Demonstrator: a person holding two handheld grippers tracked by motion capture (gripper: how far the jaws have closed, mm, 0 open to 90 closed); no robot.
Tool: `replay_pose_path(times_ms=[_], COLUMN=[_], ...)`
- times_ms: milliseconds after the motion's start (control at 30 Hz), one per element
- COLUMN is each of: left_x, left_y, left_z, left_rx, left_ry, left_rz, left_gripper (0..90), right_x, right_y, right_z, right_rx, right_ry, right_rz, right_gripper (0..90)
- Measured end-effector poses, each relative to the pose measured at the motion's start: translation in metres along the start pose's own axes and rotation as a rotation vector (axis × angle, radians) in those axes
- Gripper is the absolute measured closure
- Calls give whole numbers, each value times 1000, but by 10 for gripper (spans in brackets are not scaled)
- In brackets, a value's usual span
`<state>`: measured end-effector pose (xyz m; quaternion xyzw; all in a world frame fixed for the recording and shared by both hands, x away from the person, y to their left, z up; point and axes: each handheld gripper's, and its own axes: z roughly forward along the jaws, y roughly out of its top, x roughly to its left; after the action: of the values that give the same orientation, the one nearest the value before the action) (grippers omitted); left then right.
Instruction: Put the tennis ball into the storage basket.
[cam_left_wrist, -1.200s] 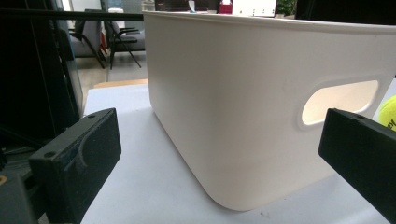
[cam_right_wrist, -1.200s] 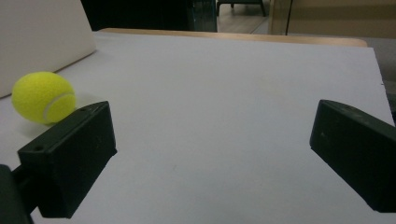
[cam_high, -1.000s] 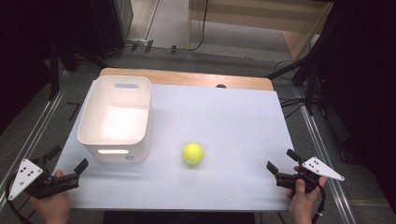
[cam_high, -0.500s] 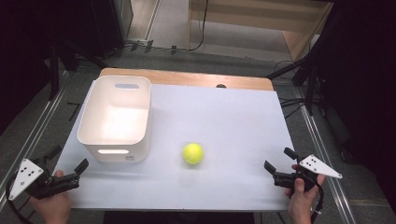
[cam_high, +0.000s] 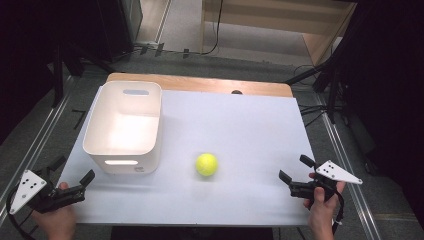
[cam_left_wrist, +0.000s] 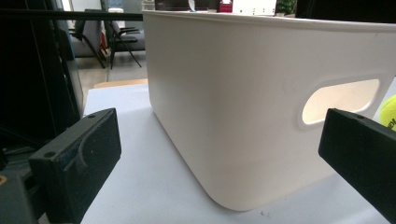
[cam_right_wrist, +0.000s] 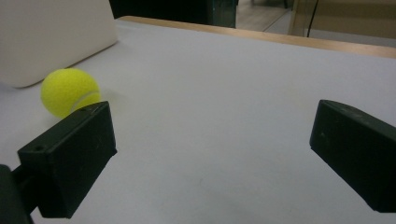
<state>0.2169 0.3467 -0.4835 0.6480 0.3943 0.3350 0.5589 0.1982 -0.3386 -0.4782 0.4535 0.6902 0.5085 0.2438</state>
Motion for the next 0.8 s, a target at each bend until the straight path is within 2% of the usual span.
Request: replay_pose_path(times_ms=[267,600,800], left_x=[0,0,0], left_y=[0,0,0], left_z=[0,-1,-1], left_rx=[0,0,0], left_ry=[-2,-3,-3], left_rz=[1,0,0], left_gripper=[0,0,0], right_x=[5,14,18], right_y=[10,25,30], right_z=[10,25,33], right_rx=[29,47,61], right_ry=[23,57,83], right_rz=[-4,-45,-50], right_gripper=[0,0,0])
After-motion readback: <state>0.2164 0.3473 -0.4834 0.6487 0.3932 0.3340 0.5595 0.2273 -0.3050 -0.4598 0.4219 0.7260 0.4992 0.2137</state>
